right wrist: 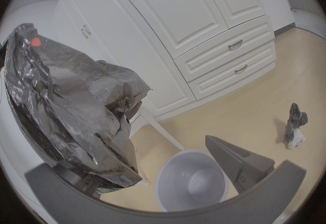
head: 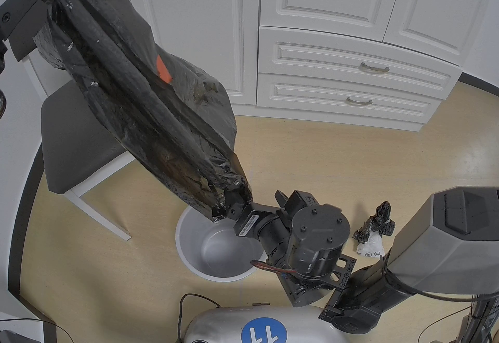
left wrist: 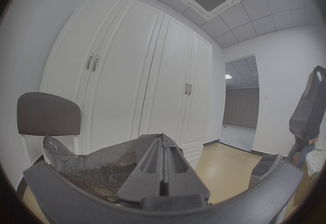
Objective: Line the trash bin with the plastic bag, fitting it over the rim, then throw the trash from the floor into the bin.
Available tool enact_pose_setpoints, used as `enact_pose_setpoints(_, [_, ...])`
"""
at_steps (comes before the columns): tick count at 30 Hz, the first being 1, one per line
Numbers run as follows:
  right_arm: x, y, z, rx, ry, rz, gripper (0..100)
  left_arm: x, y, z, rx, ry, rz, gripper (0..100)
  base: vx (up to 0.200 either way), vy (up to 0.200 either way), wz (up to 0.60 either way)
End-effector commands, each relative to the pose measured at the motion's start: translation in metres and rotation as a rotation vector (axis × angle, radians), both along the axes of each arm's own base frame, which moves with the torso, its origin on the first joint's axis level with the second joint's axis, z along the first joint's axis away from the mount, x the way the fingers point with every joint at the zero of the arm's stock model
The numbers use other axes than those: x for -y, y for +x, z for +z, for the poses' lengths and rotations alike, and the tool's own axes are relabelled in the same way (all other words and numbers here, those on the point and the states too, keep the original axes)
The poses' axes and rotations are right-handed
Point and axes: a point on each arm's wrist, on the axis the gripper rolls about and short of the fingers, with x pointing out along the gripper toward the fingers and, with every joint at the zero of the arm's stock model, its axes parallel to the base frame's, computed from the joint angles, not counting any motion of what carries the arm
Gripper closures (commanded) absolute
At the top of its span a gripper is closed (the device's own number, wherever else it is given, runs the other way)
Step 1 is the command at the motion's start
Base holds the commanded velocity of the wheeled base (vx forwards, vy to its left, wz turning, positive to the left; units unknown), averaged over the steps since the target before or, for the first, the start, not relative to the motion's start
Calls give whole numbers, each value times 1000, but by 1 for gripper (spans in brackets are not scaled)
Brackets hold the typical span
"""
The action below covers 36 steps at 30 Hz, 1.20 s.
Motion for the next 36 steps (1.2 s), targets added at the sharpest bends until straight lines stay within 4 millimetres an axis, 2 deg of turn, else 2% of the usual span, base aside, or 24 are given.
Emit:
enact_pose_setpoints(1, [4, 0, 9, 7, 35, 2, 100, 0, 1, 0, -1, 2, 2, 100, 0, 0, 0])
enact_pose_setpoints(8, [13, -6, 23, 17, 70, 35, 100, 0, 1, -4, -15, 7, 2, 100, 0, 0, 0])
enact_pose_setpoints(13, [35, -23, 41, 35, 81, 142, 100, 2, 8, -30, -117, 33, 17, 100, 0, 0, 0])
enact_pose_setpoints(16, [64, -22, 63, 74, 57, 109, 100, -3, 19, -70, -286, 42, 113, 100, 0, 0, 0])
enact_pose_setpoints(19, [85, -22, 77, 100, 2, 88, 100, -8, 24, -88, -371, 34, 152, 100, 0, 0, 0])
enact_pose_setpoints(20, [101, -27, 89, 99, -36, 78, 100, -13, 26, -99, -420, 43, 190, 100, 0, 0, 0])
enact_pose_setpoints(25, [141, -57, 121, 11, -145, 101, 100, -30, 27, -125, -522, 80, 306, 100, 0, 0, 0])
enact_pose_setpoints(30, [168, -84, 138, -49, -206, 115, 100, -37, 15, -132, -541, 89, 319, 100, 0, 0, 0])
enact_pose_setpoints(36, [176, -91, 137, -75, -232, 115, 100, -41, 7, -138, -546, 88, 318, 100, 0, 0, 0])
